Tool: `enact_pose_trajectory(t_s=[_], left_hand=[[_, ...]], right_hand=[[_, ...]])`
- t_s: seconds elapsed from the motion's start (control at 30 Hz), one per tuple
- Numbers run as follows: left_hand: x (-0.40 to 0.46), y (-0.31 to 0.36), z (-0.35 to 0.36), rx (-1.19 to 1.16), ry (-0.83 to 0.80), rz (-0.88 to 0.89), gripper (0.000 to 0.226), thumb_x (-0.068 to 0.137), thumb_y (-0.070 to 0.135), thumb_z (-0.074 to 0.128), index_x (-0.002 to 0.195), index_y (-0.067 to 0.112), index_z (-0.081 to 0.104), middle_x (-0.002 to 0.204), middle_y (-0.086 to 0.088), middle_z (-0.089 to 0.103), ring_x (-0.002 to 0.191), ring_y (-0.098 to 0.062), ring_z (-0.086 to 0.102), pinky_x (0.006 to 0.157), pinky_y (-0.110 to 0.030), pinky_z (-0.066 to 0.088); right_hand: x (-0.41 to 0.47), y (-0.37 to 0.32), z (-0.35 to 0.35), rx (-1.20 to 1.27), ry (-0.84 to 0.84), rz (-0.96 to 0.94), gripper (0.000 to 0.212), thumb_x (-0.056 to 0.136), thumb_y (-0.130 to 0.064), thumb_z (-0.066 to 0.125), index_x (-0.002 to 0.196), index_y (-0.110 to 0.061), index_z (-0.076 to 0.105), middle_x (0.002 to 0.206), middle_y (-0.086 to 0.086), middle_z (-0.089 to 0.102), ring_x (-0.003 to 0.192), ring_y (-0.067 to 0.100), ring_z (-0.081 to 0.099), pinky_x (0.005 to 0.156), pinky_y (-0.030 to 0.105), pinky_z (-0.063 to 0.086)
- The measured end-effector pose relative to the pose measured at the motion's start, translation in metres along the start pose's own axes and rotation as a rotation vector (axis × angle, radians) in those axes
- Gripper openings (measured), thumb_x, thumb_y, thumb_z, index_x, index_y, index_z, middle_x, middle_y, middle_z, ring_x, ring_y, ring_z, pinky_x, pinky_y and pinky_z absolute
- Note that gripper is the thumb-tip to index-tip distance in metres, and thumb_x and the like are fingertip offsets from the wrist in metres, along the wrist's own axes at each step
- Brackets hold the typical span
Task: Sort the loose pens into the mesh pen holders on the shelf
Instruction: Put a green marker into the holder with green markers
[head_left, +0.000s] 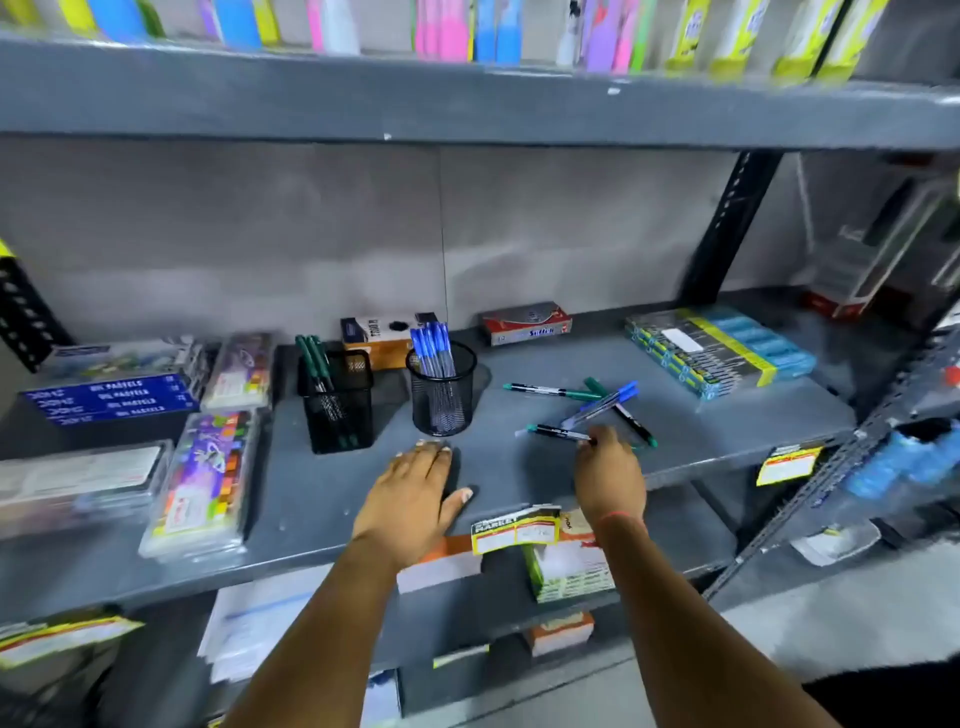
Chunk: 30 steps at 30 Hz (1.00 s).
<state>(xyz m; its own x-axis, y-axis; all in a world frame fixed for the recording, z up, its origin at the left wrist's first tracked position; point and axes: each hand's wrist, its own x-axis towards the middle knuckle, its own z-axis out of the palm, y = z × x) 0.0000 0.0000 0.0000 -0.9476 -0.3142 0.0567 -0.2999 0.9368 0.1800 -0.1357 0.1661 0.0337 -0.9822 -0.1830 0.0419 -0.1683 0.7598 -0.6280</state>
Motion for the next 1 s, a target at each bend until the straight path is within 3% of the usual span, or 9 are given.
enact_pose_trajectory(t_s=[0.1, 0.27, 0.37, 0.63, 0.73, 0.87, 1.0], left_hand=[[0.006, -0.004, 0.013, -0.011, -0.035, -0.050, 0.060, 0.094, 0.050, 0.027, 0.141, 0.014, 0.021, 0.154, -0.008, 0.019, 0.140, -0.023, 0.018, 0.115, -0.036, 0.010], [0.004, -0.008, 0.021, 0.006, 0.038, -0.040, 0.055, 0.093, 0.050, 0.028, 0.138, 0.017, 0.029, 0.150, -0.007, 0.029, 0.137, -0.021, 0.026, 0.114, -0.034, 0.015], [0.005, -0.010, 0.025, 0.005, 0.062, -0.038, 0.054, 0.093, 0.050, 0.029, 0.137, 0.018, 0.031, 0.149, -0.007, 0.032, 0.136, -0.022, 0.028, 0.113, -0.035, 0.017], [0.005, -0.012, 0.028, 0.003, 0.049, -0.032, 0.055, 0.093, 0.050, 0.027, 0.138, 0.019, 0.029, 0.150, -0.005, 0.030, 0.137, -0.022, 0.026, 0.114, -0.035, 0.015], [0.005, -0.011, 0.025, -0.027, 0.051, -0.025, 0.054, 0.093, 0.048, 0.029, 0.137, 0.017, 0.030, 0.150, -0.008, 0.031, 0.136, -0.023, 0.027, 0.114, -0.037, 0.016], [0.005, -0.012, 0.025, -0.036, 0.038, -0.023, 0.054, 0.093, 0.050, 0.027, 0.137, 0.018, 0.028, 0.150, -0.006, 0.029, 0.137, -0.022, 0.024, 0.114, -0.036, 0.015], [0.005, -0.016, 0.021, -0.084, 0.023, -0.013, 0.055, 0.092, 0.050, 0.030, 0.138, 0.019, 0.029, 0.151, -0.004, 0.027, 0.138, -0.020, 0.022, 0.113, -0.034, 0.015]], right_hand=[[0.018, -0.001, 0.007, -0.039, -0.092, 0.057, 0.032, 0.095, -0.018, 0.038, 0.124, -0.011, 0.051, 0.127, 0.023, 0.059, 0.113, 0.042, 0.057, 0.093, 0.043, 0.045], [0.028, 0.002, 0.014, -0.137, -0.168, 0.026, 0.033, 0.098, -0.029, 0.037, 0.125, -0.016, 0.049, 0.123, 0.025, 0.061, 0.110, 0.044, 0.059, 0.092, 0.043, 0.046], [0.031, 0.002, 0.016, -0.132, -0.180, 0.044, 0.039, 0.099, -0.039, 0.034, 0.124, -0.015, 0.051, 0.124, 0.026, 0.061, 0.111, 0.043, 0.059, 0.093, 0.044, 0.046], [0.024, -0.010, 0.016, -0.086, -0.178, 0.151, 0.046, 0.099, -0.043, 0.031, 0.129, -0.012, 0.048, 0.129, 0.026, 0.055, 0.120, 0.042, 0.052, 0.100, 0.045, 0.042], [0.019, -0.014, 0.013, -0.096, -0.182, 0.199, 0.041, 0.098, -0.036, 0.037, 0.128, -0.010, 0.045, 0.132, 0.024, 0.052, 0.121, 0.042, 0.051, 0.100, 0.045, 0.041], [0.014, -0.014, 0.010, -0.090, -0.166, 0.247, 0.033, 0.091, -0.008, 0.039, 0.123, -0.006, 0.044, 0.129, 0.026, 0.053, 0.117, 0.043, 0.053, 0.096, 0.044, 0.043], [0.004, -0.024, 0.007, 0.081, -0.024, 0.235, 0.023, 0.092, -0.013, 0.038, 0.114, -0.008, 0.045, 0.121, 0.026, 0.058, 0.109, 0.044, 0.056, 0.090, 0.044, 0.045]])
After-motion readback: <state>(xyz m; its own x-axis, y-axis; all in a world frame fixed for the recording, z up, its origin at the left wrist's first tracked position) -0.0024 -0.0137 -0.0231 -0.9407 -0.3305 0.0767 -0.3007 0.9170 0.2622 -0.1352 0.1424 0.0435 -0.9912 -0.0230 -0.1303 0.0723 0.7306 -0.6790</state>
